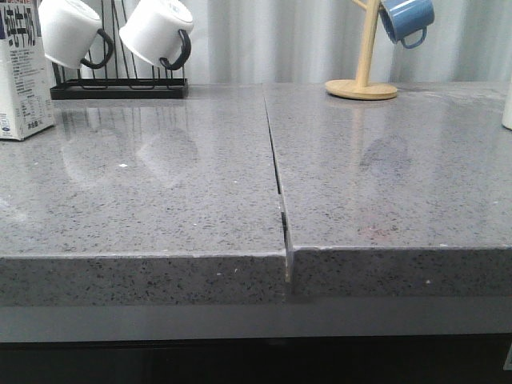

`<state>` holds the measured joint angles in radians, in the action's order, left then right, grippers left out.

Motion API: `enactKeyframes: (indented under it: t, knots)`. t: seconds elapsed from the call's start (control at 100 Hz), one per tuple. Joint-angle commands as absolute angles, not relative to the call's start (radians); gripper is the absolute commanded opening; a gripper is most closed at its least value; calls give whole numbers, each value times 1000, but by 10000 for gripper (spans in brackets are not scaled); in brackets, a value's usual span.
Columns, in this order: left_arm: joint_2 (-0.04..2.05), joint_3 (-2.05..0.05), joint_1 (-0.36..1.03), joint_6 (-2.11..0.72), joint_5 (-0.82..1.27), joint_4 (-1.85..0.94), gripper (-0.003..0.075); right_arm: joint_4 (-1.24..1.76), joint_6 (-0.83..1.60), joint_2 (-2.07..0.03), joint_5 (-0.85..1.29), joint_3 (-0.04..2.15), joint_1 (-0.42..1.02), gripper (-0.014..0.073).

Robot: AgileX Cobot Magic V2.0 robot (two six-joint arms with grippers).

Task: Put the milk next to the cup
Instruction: 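Reach the right gripper to the white HOME mug and grasp its handle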

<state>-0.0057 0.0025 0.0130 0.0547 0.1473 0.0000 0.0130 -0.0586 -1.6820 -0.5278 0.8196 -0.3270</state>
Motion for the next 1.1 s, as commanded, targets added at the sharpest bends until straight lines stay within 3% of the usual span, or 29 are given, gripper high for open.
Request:
enactKeyframes:
  t: [0.0, 0.19, 0.24, 0.41, 0.75, 1.09]
  knots:
    - [-38, 44, 10, 61, 61, -13, -21, 0, -51, -1674, -612, 877, -335, 411]
    - [-38, 44, 10, 61, 61, -13, -21, 0, -51, -1746, -609, 957, -335, 378]
    - [-38, 44, 10, 61, 61, -13, -21, 0, -51, -1761, -604, 976, -335, 302]
    - [-38, 44, 10, 61, 61, -13, -21, -8, -51, -1781, -595, 1001, -335, -78]
    - [-38, 44, 10, 61, 61, -13, -21, -38, -51, -1736, -563, 1000, -298, -70]
    - [-38, 44, 10, 61, 61, -13, -21, -40, -68, -1594, -490, 1000, -80, -69]
